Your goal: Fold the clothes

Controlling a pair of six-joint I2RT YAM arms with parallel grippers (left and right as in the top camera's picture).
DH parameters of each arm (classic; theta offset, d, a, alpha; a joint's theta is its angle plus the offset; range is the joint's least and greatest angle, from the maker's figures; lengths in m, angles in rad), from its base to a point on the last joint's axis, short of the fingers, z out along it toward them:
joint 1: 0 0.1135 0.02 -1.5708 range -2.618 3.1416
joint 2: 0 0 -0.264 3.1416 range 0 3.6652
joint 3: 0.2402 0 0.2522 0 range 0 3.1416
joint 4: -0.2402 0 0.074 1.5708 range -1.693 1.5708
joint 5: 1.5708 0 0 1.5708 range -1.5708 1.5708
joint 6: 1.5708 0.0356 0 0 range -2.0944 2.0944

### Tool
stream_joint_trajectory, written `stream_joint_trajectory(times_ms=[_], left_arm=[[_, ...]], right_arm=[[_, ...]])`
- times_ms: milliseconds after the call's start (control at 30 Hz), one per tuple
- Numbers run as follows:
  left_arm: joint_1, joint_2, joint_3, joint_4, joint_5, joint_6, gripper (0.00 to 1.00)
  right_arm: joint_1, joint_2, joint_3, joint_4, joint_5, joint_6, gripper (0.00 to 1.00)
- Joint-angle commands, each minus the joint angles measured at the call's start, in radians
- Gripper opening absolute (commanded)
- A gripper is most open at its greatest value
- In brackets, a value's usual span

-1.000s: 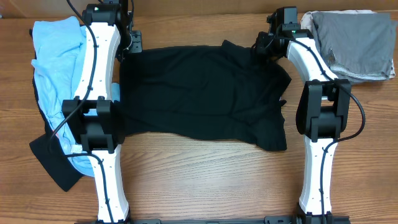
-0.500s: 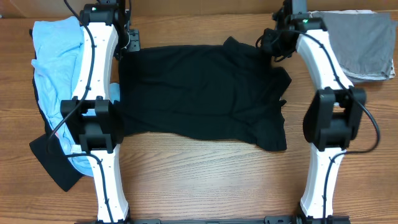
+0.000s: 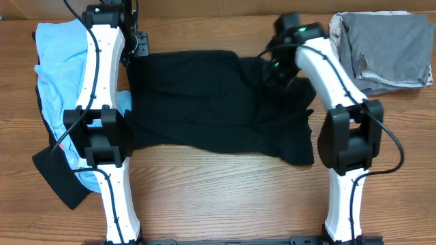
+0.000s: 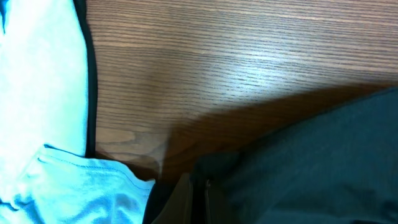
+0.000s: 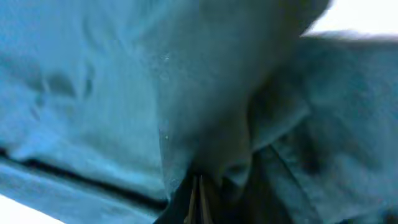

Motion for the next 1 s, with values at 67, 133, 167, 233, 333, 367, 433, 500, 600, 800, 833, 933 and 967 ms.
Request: stream_joint_trajectory(times_ms=[67, 133, 167, 233, 333, 367, 433, 500, 600, 800, 833, 933, 967], left_arm=[[0.004, 0.013, 0.002, 0.006, -0.012, -0.01, 0.04], [0.003, 0.013, 0.002, 0.008, -0.012, -0.01, 0.04], [0.003, 0.013, 0.002, 0.008, -0.012, -0.011, 0.04], [0.003, 0.013, 0.002, 0.008, -0.012, -0.011, 0.04], [0.003, 0.013, 0.002, 0.008, -0.011, -0.011, 0.04], [0.003, 0.013, 0.002, 0.008, -0.011, -0.011, 0.04], [0.003, 0.013, 0.002, 0.011, -0.008, -0.011, 0.04], [0.003, 0.013, 0.002, 0.013, -0.008, -0.01, 0.04], [0.003, 0.013, 0.002, 0.018, -0.008, -0.01, 0.04], [0.003, 0.013, 0.002, 0.019, -0.008, -0.01, 0.04], [0.003, 0.013, 0.002, 0.019, -0.008, -0.01, 0.04], [0.003, 0.013, 0.002, 0.019, -0.008, -0.01, 0.04], [0.003, 0.013, 0.002, 0.019, -0.008, -0.01, 0.04]], right_arm=[[0.019, -0.005, -0.043, -0.001, 0.011, -0.013, 0.16], [0.011, -0.008, -0.03, 0.005, 0.011, -0.001, 0.27], [0.005, -0.009, -0.019, 0.004, 0.011, 0.002, 0.31], [-0.012, -0.011, 0.003, 0.005, 0.011, 0.002, 0.37], [-0.04, -0.013, 0.032, 0.018, 0.012, 0.001, 0.48], [-0.048, -0.013, 0.032, 0.033, 0.015, 0.001, 0.52], [-0.064, -0.011, 0.029, 0.071, 0.019, 0.002, 0.56], [-0.073, -0.009, 0.019, 0.108, 0.019, 0.002, 0.56], [-0.074, 0.001, 0.008, 0.14, 0.019, 0.016, 0.56], [-0.066, 0.041, 0.007, 0.161, 0.017, 0.039, 0.55], [-0.066, 0.043, 0.007, 0.171, 0.018, 0.05, 0.55], [-0.067, 0.054, 0.007, 0.199, 0.006, 0.06, 0.5], [-0.067, 0.058, 0.007, 0.205, 0.007, 0.069, 0.49]])
